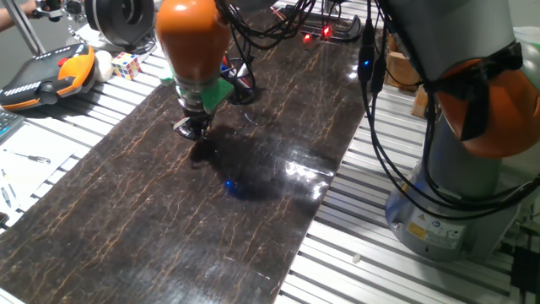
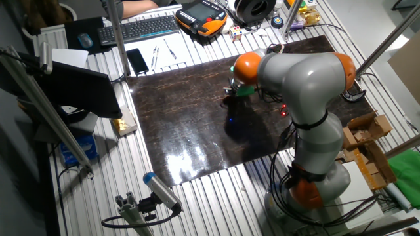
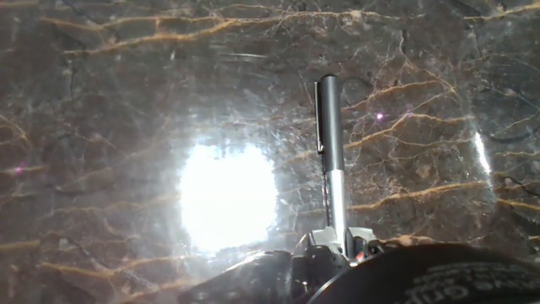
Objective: Put the pen into the pen holder
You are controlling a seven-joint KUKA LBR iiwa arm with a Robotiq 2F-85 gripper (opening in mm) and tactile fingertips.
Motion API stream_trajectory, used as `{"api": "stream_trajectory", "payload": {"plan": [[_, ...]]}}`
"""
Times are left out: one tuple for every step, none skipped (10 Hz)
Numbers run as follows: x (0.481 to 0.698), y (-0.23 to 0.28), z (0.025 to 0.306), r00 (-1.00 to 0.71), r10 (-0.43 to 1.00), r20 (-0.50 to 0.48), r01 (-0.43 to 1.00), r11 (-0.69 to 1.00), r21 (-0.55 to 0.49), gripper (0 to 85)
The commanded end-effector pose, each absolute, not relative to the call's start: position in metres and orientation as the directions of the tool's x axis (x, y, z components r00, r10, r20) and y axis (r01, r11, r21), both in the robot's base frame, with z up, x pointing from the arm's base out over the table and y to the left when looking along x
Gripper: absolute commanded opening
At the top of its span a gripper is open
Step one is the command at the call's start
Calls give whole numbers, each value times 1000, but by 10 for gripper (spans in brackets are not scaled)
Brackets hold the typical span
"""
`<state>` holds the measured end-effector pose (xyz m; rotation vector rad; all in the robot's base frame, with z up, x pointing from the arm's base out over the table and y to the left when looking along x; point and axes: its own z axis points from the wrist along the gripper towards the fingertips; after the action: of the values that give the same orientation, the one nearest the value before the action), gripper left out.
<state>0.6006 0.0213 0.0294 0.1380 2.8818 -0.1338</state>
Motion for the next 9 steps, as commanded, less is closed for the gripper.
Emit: {"api": "stream_trajectory", "payload": {"plan": [[603, 22, 36, -968, 82, -236, 101, 993, -67, 73], [604, 23, 44, -974, 79, -214, 94, 994, -60, 20], [605, 24, 53, -978, 77, -192, 90, 994, -60, 7], [606, 26, 63, -981, 70, -180, 83, 995, -64, 7], [607, 26, 73, -984, 61, -166, 74, 995, -69, 7], [607, 27, 82, -986, 52, -158, 65, 995, -78, 7], [607, 26, 90, -988, 33, -153, 48, 994, -95, 7], [607, 25, 99, -990, 9, -142, 24, 995, -102, 7], [607, 21, 108, -992, -21, -126, -6, 993, -114, 7]]}}
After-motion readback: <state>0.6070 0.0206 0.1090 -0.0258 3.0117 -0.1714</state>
